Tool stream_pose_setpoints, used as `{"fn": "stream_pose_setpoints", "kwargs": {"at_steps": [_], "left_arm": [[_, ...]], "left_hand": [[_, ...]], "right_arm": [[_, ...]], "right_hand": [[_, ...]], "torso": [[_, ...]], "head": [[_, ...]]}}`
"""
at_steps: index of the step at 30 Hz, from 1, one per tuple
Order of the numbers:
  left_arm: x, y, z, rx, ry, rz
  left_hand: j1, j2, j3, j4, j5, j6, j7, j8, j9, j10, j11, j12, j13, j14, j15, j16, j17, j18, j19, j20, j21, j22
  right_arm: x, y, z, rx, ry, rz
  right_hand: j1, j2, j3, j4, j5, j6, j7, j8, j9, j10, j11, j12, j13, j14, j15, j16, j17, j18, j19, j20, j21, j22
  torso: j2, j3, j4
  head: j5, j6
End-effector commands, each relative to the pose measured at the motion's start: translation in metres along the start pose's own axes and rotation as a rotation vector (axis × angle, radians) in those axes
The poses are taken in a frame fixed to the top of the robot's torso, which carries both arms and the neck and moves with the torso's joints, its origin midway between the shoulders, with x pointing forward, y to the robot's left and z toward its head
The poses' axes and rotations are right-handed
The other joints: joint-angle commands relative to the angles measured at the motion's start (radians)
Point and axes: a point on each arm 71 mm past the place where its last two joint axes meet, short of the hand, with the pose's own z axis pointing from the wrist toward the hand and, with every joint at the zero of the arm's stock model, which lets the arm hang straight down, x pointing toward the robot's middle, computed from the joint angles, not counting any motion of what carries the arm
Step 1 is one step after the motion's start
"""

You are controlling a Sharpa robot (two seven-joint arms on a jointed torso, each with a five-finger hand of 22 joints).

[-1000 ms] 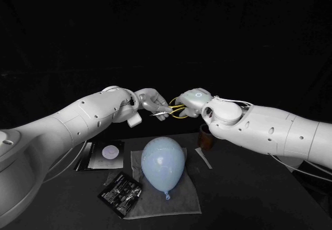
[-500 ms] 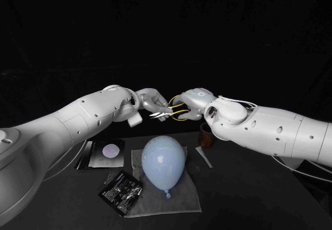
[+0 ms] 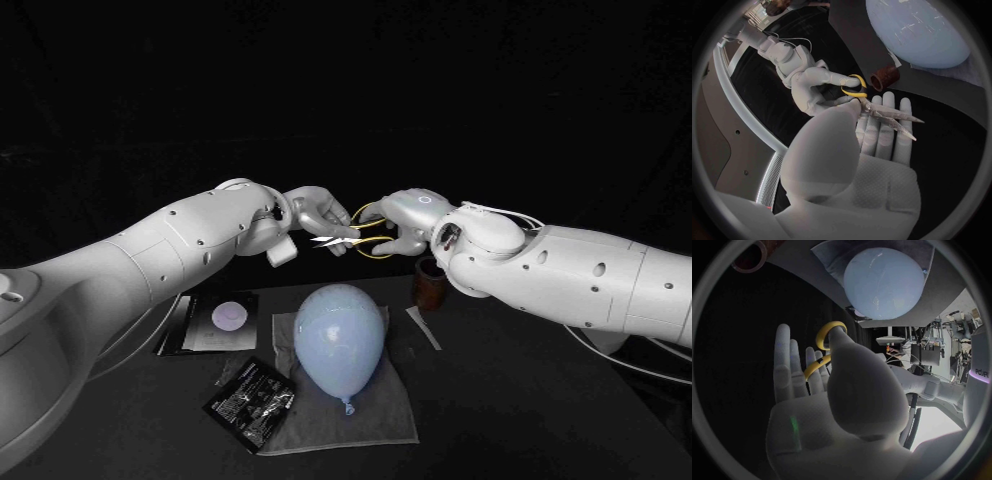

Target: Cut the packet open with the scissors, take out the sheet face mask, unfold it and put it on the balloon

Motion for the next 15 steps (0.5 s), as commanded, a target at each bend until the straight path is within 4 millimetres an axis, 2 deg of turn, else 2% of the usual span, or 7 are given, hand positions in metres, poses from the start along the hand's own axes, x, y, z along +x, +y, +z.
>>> {"fn": "stream_pose_setpoints", "kwargs": {"at_steps": [1, 7, 11, 12, 13, 14, 15], "left_arm": [[-0.0035, 0.0091, -0.0029, -0.055, -0.01, 0.004], [-0.0041, 0.0102, -0.0035, -0.06, -0.011, 0.004], [-0.0044, 0.0108, -0.0038, -0.064, -0.011, 0.004], [-0.0045, 0.0111, -0.0039, -0.065, -0.011, 0.003], [-0.0046, 0.0113, -0.0041, -0.066, -0.01, 0.003], [-0.0047, 0.0116, -0.0042, -0.066, -0.01, 0.003], [-0.0048, 0.0118, -0.0043, -0.067, -0.01, 0.003]], "left_hand": [[-0.007, 0.004, 0.094, -0.087, 0.002, -0.008, 0.002, 0.005, 0.002, 0.045, -0.036, 0.005, 0.001, 0.006, 0.0, -0.007, 0.001, 0.007, 0.007, -0.002, -0.005, 0.001], [-0.014, 0.002, 0.101, -0.092, 0.002, -0.008, 0.002, 0.006, 0.005, 0.046, -0.036, 0.005, 0.001, 0.006, -0.001, -0.008, 0.003, 0.007, 0.008, -0.002, -0.005, 0.001], [-0.021, 0.001, 0.108, -0.097, 0.002, -0.008, 0.002, 0.007, 0.008, 0.047, -0.036, 0.005, 0.002, 0.007, -0.001, -0.008, 0.005, 0.007, 0.009, -0.002, -0.005, 0.001], [-0.023, 0.0, 0.111, -0.099, 0.002, -0.008, 0.002, 0.007, 0.009, 0.048, -0.036, 0.006, 0.002, 0.008, -0.001, -0.008, 0.006, 0.007, 0.009, -0.002, -0.004, 0.001], [-0.023, 0.0, 0.111, -0.099, 0.002, -0.008, 0.002, 0.007, 0.009, 0.048, -0.036, 0.006, 0.002, 0.008, -0.001, -0.008, 0.006, 0.007, 0.009, -0.002, -0.004, 0.001], [-0.023, 0.0, 0.111, -0.099, 0.002, -0.008, 0.002, 0.007, 0.009, 0.048, -0.036, 0.006, 0.002, 0.008, -0.001, -0.008, 0.006, 0.007, 0.009, -0.002, -0.004, 0.001], [-0.023, 0.0, 0.111, -0.099, 0.002, -0.008, 0.002, 0.007, 0.009, 0.048, -0.036, 0.006, 0.002, 0.008, -0.001, -0.008, 0.006, 0.007, 0.009, -0.002, -0.004, 0.001]], "right_arm": [[-0.0103, -0.0013, -0.0005, -0.038, -0.074, 0.085], [-0.009, -0.0017, -0.0017, -0.047, -0.043, 0.114], [-0.0072, -0.0014, -0.0035, -0.052, -0.007, 0.129], [-0.006, -0.001, -0.0041, -0.054, 0.012, 0.118], [-0.0049, -0.0006, -0.0044, -0.056, 0.03, 0.102], [-0.004, -0.0004, -0.0047, -0.056, 0.045, 0.089], [-0.0027, -0.0002, -0.0049, -0.055, 0.064, 0.077]], "right_hand": [[0.016, 0.007, 0.014, -0.004, 0.005, -0.003, 0.001, -0.007, -0.002, -0.01, 0.0, -0.002, -0.002, -0.05, 0.029, -0.062, -0.023, -0.021, -0.061, 0.015, -0.056, -0.033], [0.013, 0.006, 0.013, 0.0, 0.004, -0.002, -0.001, -0.015, -0.006, -0.038, 0.002, -0.002, -0.002, -0.091, 0.077, -0.127, -0.048, -0.045, -0.172, 0.049, -0.122, -0.076], [0.014, 0.013, 0.017, -0.001, 0.004, -0.004, -0.013, -0.019, -0.007, -0.085, -0.003, -0.005, -0.005, -0.108, 0.091, -0.152, -0.059, -0.053, -0.222, 0.057, -0.122, -0.077], [0.011, 0.014, 0.017, 0.001, 0.004, -0.055, -0.04, -0.036, -0.033, -0.161, -0.001, -0.003, -0.009, -0.131, 0.101, -0.173, -0.067, -0.057, -0.25, 0.061, -0.121, -0.076], [0.009, 0.01, 0.015, 0.002, 0.002, -0.107, -0.051, -0.052, -0.059, -0.247, -0.008, -0.012, -0.014, -0.188, 0.108, -0.205, -0.084, -0.06, -0.264, 0.064, -0.121, -0.077], [0.001, -0.014, 0.002, 0.01, 0.008, -0.212, -0.096, -0.082, -0.113, -0.408, -0.016, -0.008, -0.023, -0.269, 0.113, -0.247, -0.106, -0.061, -0.277, 0.064, -0.122, -0.077], [-0.004, -0.051, -0.034, 0.017, 0.007, -0.262, -0.155, -0.097, -0.139, -0.514, 0.015, -0.027, -0.028, -0.302, 0.125, -0.264, -0.115, -0.069, -0.296, 0.071, -0.121, -0.077]], "torso": [[0.0, 0.0008, -0.0001], [0.0, 0.0007, 0.0013], [0.0, -0.0001, 0.0006], [0.0, -0.0002, 0.0006], [-0.001, -0.0002, 0.0007], [0.0, 0.0001, 0.0005], [0.0, 0.0, 0.0003]], "head": [[0.0, 0.001], [-0.003, -0.002], [-0.002, 0.0], [-0.001, -0.001], [-0.001, -0.001], [0.0, -0.001], [0.0, -0.001]]}}
